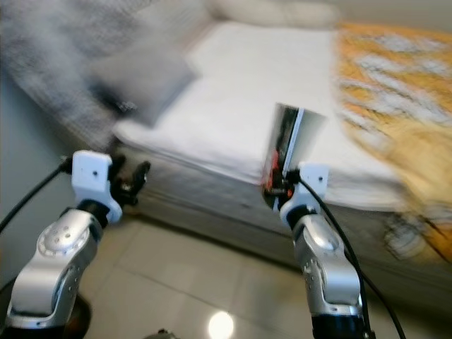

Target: Clean up the room

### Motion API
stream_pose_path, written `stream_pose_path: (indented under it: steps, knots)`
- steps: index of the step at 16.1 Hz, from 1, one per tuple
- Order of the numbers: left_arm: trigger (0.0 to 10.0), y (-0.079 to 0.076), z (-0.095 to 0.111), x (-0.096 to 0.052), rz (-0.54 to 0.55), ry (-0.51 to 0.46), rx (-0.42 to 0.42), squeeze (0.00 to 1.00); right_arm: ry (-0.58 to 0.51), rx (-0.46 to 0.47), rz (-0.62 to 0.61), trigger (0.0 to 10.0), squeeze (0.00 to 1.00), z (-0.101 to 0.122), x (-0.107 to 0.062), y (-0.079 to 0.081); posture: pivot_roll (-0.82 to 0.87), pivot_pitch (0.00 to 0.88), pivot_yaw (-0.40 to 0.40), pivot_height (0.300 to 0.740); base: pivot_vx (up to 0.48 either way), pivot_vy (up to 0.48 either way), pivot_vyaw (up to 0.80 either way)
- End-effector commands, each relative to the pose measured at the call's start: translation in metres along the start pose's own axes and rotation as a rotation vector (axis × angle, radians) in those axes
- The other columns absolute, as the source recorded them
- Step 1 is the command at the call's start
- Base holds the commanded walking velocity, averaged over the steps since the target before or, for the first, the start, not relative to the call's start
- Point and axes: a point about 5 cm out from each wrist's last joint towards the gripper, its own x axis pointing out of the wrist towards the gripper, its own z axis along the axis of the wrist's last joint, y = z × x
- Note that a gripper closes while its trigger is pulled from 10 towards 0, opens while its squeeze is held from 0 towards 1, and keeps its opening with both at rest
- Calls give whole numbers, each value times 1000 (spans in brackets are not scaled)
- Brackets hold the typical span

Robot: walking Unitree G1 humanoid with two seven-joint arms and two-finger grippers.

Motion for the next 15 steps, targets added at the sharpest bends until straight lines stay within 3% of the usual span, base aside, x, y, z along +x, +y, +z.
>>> stream_pose_path:
  steps: [1,15]
  knots:
    - [10000,4,-2,-1,18,10,4,286,-42,-8,59,10000,0,9,3,13,4,0,19,740,341,0,613]
    - [10000,2,-6,-1,18,7,-39,302,-30,18,96,10000,0,8,7,15,10,0,-9,740,333,0,0]
